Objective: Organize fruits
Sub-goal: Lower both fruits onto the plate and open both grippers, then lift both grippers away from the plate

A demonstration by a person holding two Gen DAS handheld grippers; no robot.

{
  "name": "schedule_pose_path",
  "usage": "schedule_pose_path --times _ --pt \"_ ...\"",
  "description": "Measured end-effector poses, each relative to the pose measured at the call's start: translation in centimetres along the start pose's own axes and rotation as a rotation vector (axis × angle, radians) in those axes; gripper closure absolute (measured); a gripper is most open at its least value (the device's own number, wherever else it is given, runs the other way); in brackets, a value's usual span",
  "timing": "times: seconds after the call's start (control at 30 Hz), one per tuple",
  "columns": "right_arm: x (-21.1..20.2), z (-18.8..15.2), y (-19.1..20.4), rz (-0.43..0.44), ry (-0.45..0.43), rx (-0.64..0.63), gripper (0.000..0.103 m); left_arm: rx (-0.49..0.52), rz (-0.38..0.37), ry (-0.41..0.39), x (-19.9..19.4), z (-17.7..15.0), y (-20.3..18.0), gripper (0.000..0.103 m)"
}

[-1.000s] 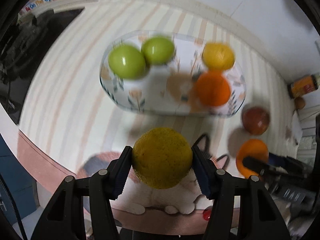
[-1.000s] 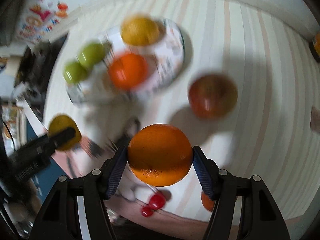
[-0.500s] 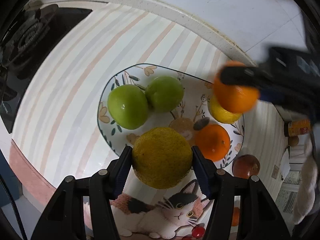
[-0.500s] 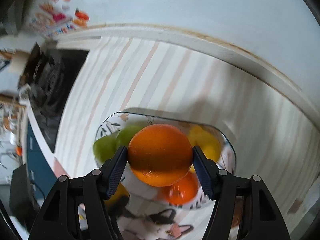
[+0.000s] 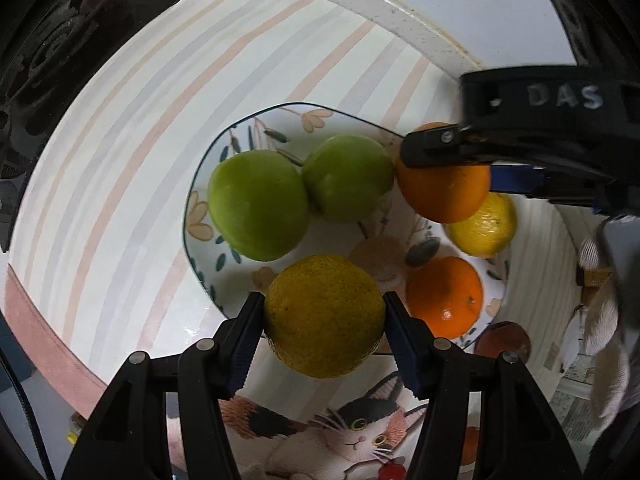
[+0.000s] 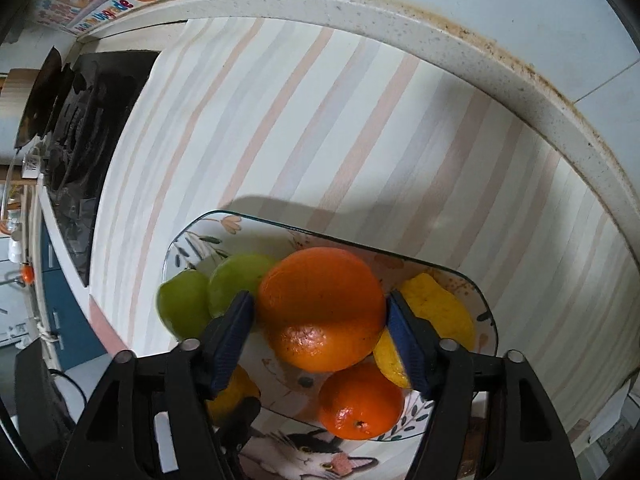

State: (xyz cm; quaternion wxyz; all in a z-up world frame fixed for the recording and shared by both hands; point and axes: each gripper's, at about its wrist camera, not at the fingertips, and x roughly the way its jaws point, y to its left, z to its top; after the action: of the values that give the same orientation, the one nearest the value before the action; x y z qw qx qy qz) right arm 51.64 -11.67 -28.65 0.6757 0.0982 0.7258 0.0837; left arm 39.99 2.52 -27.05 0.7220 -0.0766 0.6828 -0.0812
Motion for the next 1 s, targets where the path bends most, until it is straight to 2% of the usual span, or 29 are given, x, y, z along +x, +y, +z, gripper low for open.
schedule_pose_path --times 0.03,0.07,0.13,0.37,0.53,0.63,1.0 --pt "-0.2 0.0 -0.1 0.016 -0.004 0.010 0.013 -0.004 -0.005 -0.004 -0.1 0.0 0.1 0.031" --pt "-0.5 -0.1 -0.2 0.016 -0.008 0.016 0.011 -0.006 -0.003 -0.009 -0.4 0.1 0.3 0.021" --pt "-1.0 -0.3 -0.5 0.021 -0.014 0.026 0.011 -0.009 -0.004 -0.025 -1.1 0.3 0.4 0.014" --pt "-4.3 -2.7 -1.6 0.005 -0.077 0.026 0.011 -0.021 0.053 -0.079 -3.6 0.4 1.8 0.014" --pt "-6.6 -6.5 -1.9 -0.091 -0.168 0.005 0.010 -0.002 0.174 -0.148 -5.6 -0.5 2.2 0.014" --pt "-7.3 -9.1 -2.1 -0.124 -0.207 0.002 0.010 0.013 0.222 -0.172 -6.2 -1.4 2.4 0.014" --pt "-7.4 -17.0 -2.5 -0.129 -0.267 0.043 0.010 0.082 0.283 -0.217 -7.9 -4.3 0.6 0.014"
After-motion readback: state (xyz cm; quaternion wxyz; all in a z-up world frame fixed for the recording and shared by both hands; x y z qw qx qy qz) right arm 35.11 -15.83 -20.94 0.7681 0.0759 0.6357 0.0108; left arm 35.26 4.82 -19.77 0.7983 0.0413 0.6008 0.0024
